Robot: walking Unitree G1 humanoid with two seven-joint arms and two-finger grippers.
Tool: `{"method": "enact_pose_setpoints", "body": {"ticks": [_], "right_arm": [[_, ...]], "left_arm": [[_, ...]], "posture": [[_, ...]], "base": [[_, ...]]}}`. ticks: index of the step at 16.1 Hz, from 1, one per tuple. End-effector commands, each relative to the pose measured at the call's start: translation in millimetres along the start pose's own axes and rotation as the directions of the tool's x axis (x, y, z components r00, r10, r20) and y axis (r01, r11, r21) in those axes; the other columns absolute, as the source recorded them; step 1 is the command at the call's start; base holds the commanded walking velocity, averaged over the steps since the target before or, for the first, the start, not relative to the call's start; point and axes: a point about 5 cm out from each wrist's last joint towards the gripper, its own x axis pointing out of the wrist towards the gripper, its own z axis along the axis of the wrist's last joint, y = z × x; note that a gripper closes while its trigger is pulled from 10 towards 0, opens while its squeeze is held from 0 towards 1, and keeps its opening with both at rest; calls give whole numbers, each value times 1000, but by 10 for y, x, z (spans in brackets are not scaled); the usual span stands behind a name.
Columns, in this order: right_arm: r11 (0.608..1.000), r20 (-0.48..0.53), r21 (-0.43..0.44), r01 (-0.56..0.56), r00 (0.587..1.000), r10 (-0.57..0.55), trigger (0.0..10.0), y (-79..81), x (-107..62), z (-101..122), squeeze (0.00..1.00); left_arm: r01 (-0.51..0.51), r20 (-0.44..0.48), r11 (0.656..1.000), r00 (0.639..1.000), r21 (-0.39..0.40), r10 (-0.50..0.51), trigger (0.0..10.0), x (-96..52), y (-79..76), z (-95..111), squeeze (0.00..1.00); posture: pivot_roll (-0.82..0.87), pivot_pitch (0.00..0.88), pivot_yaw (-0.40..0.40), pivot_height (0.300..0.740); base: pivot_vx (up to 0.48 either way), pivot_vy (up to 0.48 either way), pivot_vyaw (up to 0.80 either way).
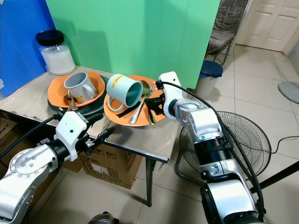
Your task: Setting the table
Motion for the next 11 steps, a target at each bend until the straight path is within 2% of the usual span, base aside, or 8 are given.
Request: {"method": "enact_pose_setpoints", "body": {"ticks": [1, 2, 4, 5, 9, 10, 11], "right_arm": [[1000, 21, 14, -7, 1000, 6, 10000, -5, -32, 62, 0], [1000, 15, 18, -14, 1000, 14, 10000, 10, -49, 54, 1000], [1000, 1, 14, -17, 1000, 17, 10000, 36, -68, 25, 1000], [1000, -8, 12, -16, 1000, 16, 10000, 45, -73, 4, 0], [1000, -48, 5, 16, 999, -16, 10000, 16, -68, -93, 0], [1000, -63, 1, 20, 998, -20, 7451, 18, -61, -122, 0], [1000, -72, 0, 19, 997, -19, 5608, 26, -46, -147, 0]], "left_arm": [[13, 6, 1000, 1000, 20, -13, 10000, 2, -15, 31, 0], [13, 5, 1000, 1000, 21, -13, 10000, 9, -13, 28, 0], [14, 5, 1000, 1000, 22, -14, 10000, 21, -11, 31, 0], [16, 6, 1000, 1000, 23, -16, 10000, 24, -13, 33, 0], [27, 9, 999, 1000, 25, -28, 10000, 31, -24, 40, 0], [31, 13, 999, 999, 25, -32, 10000, 34, -31, 47, 0], [33, 14, 999, 999, 26, -34, 10000, 35, -37, 49, 0]], "posture": [[218, 0, 1, 727], [217, 0, 1, 727], [215, 0, 2, 727], [212, 0, 4, 727], [211, 0, 5, 727], [211, 0, 5, 727], [210, 0, 6, 727]], "base": [[0, 0, 0], [0, 0, 0], [0, 0, 0], [0, 0, 0], [0, 0, 0], [0, 0, 0], [0, 0, 0]]}}
